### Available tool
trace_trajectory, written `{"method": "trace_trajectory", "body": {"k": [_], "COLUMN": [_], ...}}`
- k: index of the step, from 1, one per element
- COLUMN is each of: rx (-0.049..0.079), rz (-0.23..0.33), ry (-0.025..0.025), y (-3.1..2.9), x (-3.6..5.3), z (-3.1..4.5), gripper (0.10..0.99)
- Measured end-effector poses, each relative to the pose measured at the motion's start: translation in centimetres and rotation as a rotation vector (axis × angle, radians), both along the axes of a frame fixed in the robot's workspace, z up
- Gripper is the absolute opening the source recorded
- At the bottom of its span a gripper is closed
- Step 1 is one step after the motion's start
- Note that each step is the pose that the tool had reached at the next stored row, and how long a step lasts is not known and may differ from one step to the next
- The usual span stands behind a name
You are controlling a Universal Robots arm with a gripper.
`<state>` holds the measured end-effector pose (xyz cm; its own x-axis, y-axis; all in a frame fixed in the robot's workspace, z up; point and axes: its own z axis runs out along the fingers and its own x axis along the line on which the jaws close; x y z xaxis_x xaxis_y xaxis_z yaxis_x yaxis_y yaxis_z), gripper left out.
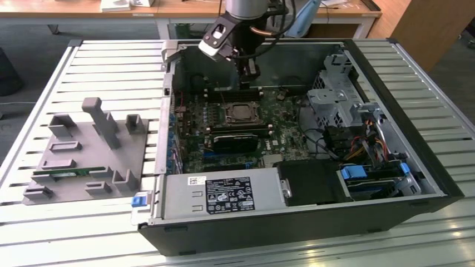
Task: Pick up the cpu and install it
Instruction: 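Install the first cpu locking lever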
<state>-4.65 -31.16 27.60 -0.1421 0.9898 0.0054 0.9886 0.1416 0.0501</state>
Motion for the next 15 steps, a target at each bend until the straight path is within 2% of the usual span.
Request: {"method": "trace_trajectory", "body": {"k": [15], "rx": [0.000], "rz": [0.100], "ry": [0.0000], "y": [0.00], "x": [0.00], "z": [0.00], "gripper": [0.106]}}
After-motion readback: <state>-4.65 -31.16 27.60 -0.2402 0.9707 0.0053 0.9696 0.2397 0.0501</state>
